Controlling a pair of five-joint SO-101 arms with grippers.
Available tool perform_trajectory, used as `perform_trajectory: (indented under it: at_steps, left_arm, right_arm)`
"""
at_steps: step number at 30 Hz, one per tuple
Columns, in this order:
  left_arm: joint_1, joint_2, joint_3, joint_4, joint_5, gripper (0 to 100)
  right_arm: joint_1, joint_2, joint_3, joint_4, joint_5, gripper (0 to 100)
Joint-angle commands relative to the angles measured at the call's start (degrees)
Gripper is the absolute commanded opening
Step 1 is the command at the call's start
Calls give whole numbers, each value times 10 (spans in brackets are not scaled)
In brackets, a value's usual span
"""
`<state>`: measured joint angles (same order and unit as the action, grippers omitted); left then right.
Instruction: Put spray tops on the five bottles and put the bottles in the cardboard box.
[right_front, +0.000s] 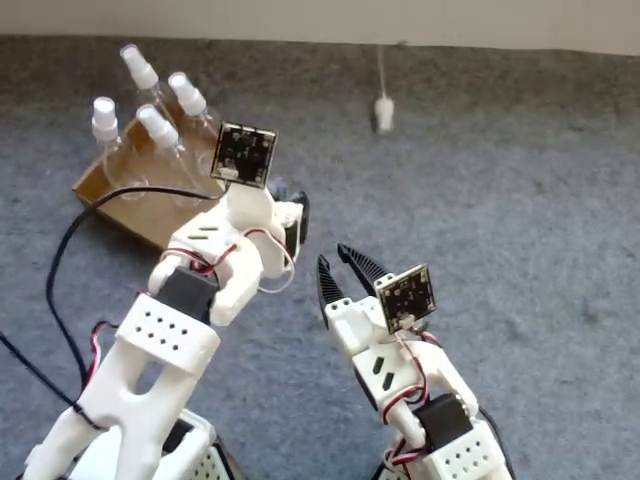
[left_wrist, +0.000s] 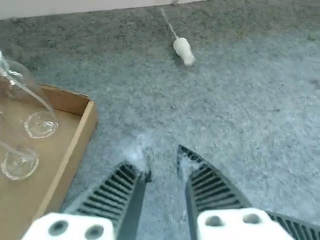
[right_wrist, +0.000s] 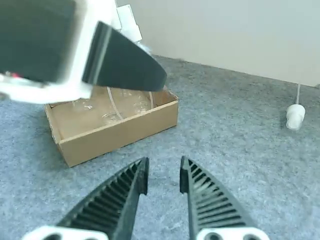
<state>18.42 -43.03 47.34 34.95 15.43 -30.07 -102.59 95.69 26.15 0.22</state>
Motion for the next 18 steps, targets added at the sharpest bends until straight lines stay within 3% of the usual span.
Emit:
perform_trajectory:
  at_steps: [1, 6, 10, 15, 18]
  left_arm:
    - [-25, -21, -6, -17, 1, 38]
    - [-22, -94, 0, -6, 1, 34]
    - [-29, -173, -7, 73, -5, 14]
    - [-108, -277, -60, 212, -69, 5]
    - [-162, -320, -72, 254, -95, 5]
  right_arm:
    - [7, -1, 56, 4, 6, 103]
    - [7, -1, 56, 4, 6, 103]
    - [7, -1, 56, 4, 6, 103]
    - [7, -3, 56, 4, 6, 103]
    - [13, -7, 55, 3, 6, 103]
